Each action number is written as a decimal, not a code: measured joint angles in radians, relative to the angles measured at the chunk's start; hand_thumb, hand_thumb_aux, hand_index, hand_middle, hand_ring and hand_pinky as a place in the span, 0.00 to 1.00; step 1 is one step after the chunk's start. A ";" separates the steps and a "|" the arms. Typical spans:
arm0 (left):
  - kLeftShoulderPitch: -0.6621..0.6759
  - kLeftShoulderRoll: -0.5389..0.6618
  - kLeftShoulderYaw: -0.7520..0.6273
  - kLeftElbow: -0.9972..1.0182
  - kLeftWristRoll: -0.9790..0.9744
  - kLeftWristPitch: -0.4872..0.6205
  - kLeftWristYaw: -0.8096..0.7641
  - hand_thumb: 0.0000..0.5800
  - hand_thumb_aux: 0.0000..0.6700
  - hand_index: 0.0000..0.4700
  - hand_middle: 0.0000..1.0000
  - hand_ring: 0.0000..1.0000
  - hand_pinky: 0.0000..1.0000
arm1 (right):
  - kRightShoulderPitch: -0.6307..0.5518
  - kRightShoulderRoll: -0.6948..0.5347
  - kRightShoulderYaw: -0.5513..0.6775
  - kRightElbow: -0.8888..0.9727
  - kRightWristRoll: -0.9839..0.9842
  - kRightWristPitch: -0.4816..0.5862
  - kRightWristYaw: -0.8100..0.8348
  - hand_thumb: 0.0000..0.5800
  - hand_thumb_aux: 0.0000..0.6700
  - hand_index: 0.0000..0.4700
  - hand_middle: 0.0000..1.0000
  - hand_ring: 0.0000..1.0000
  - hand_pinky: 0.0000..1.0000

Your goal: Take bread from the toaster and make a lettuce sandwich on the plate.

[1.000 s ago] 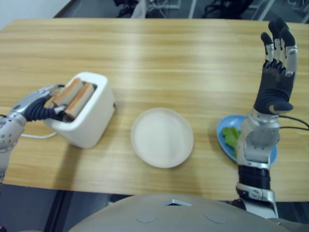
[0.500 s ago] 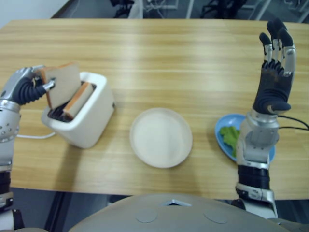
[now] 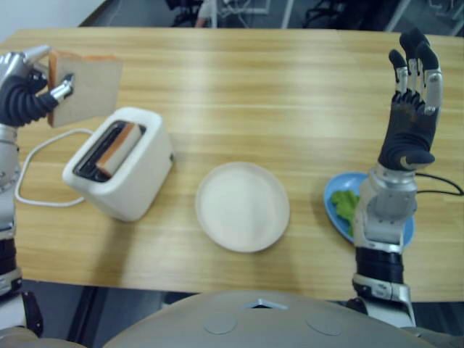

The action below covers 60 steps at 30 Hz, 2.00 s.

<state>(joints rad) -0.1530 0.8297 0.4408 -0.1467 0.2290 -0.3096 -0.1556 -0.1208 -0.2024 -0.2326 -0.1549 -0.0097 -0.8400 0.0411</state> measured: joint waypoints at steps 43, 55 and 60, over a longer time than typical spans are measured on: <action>-0.082 -0.313 -0.922 0.054 0.822 -0.104 0.151 1.00 1.00 0.98 1.00 1.00 1.00 | -0.070 0.002 0.003 0.097 -0.015 -0.036 -0.040 0.00 0.00 0.00 0.00 0.00 0.00; 0.000 -0.332 -1.010 0.080 0.751 -0.121 0.011 0.00 0.00 0.00 0.00 0.00 0.00 | -0.066 -0.004 0.003 0.081 -0.012 -0.022 -0.040 0.00 0.00 0.00 0.00 0.00 0.00; 0.031 -0.353 -1.000 0.070 0.641 -0.105 -0.066 0.00 0.00 0.00 0.00 0.00 0.00 | -0.066 -0.006 0.003 0.068 -0.012 -0.017 -0.039 0.00 0.00 0.00 0.00 0.00 0.00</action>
<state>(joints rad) -0.1216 0.4769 -0.5597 -0.0770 0.8701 -0.4151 -0.2212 -0.1865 -0.2087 -0.2296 -0.0869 -0.0214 -0.8571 0.0020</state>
